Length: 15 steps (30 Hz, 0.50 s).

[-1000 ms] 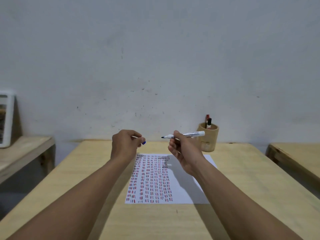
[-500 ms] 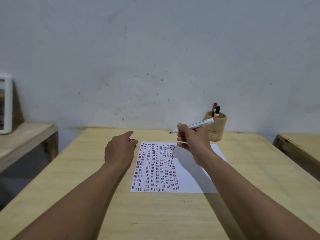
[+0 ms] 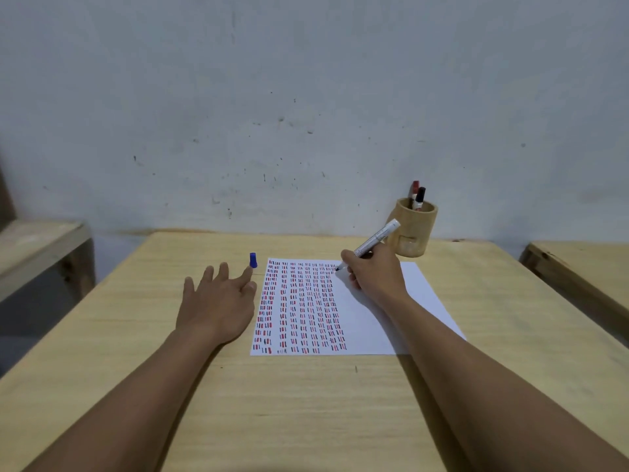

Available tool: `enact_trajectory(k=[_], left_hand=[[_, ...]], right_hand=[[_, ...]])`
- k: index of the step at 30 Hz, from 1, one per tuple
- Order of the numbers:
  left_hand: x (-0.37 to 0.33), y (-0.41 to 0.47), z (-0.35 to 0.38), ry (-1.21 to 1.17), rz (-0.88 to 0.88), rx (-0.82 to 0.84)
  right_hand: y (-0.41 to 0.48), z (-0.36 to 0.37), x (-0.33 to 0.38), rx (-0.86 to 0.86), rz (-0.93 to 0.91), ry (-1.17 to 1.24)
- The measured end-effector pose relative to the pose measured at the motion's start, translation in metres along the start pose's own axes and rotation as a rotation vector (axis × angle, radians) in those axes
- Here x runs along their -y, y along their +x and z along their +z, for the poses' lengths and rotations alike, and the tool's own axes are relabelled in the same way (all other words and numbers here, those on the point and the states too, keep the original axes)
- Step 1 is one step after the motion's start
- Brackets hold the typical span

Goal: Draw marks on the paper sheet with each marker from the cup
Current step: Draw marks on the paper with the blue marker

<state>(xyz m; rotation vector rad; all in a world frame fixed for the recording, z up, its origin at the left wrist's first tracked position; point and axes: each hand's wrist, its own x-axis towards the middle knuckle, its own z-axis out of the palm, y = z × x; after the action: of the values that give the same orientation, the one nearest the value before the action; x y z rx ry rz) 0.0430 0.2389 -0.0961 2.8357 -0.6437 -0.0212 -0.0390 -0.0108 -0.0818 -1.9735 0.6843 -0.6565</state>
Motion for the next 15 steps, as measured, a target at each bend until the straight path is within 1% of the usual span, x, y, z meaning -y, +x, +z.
enact_trajectory(k=[5,15], left_hand=[[0.0007,-0.0004,0.0022,0.011,0.0,-0.011],[0.0018,0.0009,0.0029,0.023,0.004,-0.009]], right_hand=[[0.001,0.0018,-0.0024,0.006,-0.02,-0.06],[0.0003,0.0024,-0.0006,0.027,-0.035,-0.053]])
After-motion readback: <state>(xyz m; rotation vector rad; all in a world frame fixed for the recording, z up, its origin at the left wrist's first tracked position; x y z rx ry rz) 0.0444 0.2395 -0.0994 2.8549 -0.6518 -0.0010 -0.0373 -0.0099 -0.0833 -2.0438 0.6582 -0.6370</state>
